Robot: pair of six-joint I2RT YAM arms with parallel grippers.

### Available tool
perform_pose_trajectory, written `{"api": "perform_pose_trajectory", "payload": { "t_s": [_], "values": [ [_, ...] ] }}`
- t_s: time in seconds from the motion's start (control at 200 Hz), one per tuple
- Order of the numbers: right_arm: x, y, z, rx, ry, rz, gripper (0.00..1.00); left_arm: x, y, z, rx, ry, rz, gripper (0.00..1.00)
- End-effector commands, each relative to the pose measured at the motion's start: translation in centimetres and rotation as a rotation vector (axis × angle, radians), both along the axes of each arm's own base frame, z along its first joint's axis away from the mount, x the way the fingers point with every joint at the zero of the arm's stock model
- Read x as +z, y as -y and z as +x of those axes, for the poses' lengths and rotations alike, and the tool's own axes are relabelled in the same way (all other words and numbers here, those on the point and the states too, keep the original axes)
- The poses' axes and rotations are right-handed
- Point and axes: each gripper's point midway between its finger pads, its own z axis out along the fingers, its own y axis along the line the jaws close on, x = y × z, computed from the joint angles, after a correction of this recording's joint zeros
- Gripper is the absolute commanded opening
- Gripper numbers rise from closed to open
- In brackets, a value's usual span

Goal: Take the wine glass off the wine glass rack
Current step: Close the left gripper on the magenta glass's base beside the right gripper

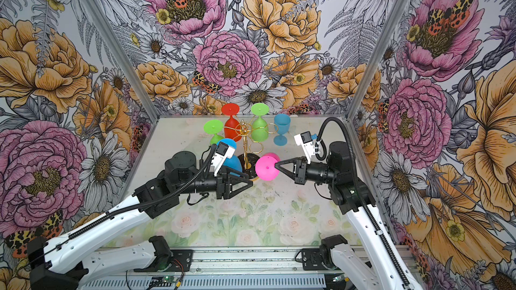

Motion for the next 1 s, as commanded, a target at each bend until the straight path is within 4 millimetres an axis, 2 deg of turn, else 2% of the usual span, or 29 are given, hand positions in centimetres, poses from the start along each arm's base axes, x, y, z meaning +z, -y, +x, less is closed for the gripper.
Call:
{"api": "perform_pose_trajectory", "payload": {
  "t_s": [0.0,0.375,0.691,0.856,0.996],
  "values": [
    [0.6,-0.2,-0.9,0.035,0.047,0.012,0.0,2.5,0.5,-0.6,-0.059,0.019,-0.082,0.61],
    [0.7,-0.4,-1.7,0.051,0.039,0.022,0.0,1.8,1.8,-0.1,-0.096,-0.029,-0.076,0.55],
    [0.1,-0.5,-1.6,0.053,0.029,0.016,0.0,1.9,1.8,0.8,-0.084,-0.04,-0.088,0.44],
    [0.0,-0.6,-1.7,0.055,0.028,0.015,0.0,1.6,2.3,1.1,-0.088,-0.059,-0.084,0.42],
    [-0.2,-0.6,-1.7,0.06,0.024,0.014,0.0,1.3,2.8,1.4,-0.096,-0.074,-0.079,0.36]
  ]
}}
